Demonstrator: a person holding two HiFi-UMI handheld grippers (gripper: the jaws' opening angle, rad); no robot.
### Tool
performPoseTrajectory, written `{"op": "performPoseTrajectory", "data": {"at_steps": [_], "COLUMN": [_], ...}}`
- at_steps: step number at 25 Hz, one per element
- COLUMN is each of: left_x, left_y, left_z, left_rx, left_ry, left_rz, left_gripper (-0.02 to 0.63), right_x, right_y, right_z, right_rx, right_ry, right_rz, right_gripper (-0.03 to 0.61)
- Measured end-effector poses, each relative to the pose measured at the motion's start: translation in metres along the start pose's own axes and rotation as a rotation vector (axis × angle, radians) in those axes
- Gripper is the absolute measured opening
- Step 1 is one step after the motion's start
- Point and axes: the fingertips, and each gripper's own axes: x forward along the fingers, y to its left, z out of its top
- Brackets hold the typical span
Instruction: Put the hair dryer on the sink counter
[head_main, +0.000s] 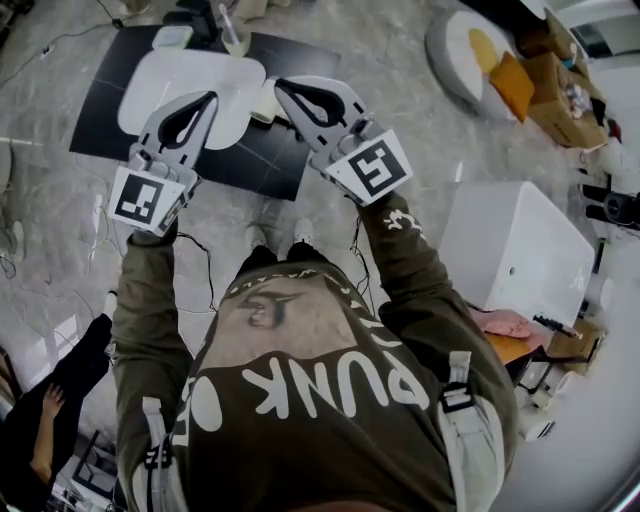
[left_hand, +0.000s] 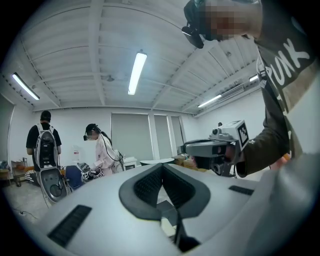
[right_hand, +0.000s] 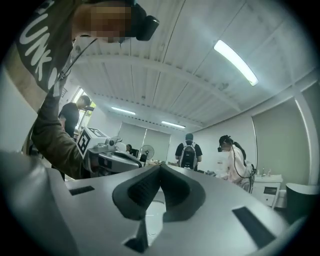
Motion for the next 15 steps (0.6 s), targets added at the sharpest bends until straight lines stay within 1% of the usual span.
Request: {"op": "performPoseTrajectory", "data": {"at_steps": [3, 9, 15], "left_x": [-0.002, -0.004, -0.008], "left_y": [0.002, -0.004, -0.007], "left_z": [0.001, 0.001, -0.001], "left_rx": [-0.012, -0.002, 0.001], "left_ry": [0.000, -0.002, 0.001], "left_rz": [0.013, -0.006, -0.001], "left_gripper": [0.002, 0.002, 0.002], "right_x": [0.001, 0.001, -0.001], "right_y": [0.005, 0.005, 0.012], "right_z": [-0.004, -0.010, -0.013], "right_rx": [-0.002, -0.001, -0.002], "right_ry": [0.009, 0.017, 0.019], "right_rz": [0.004, -0.005, 0.005], "right_gripper": [0.011, 0.009, 0.009]}}
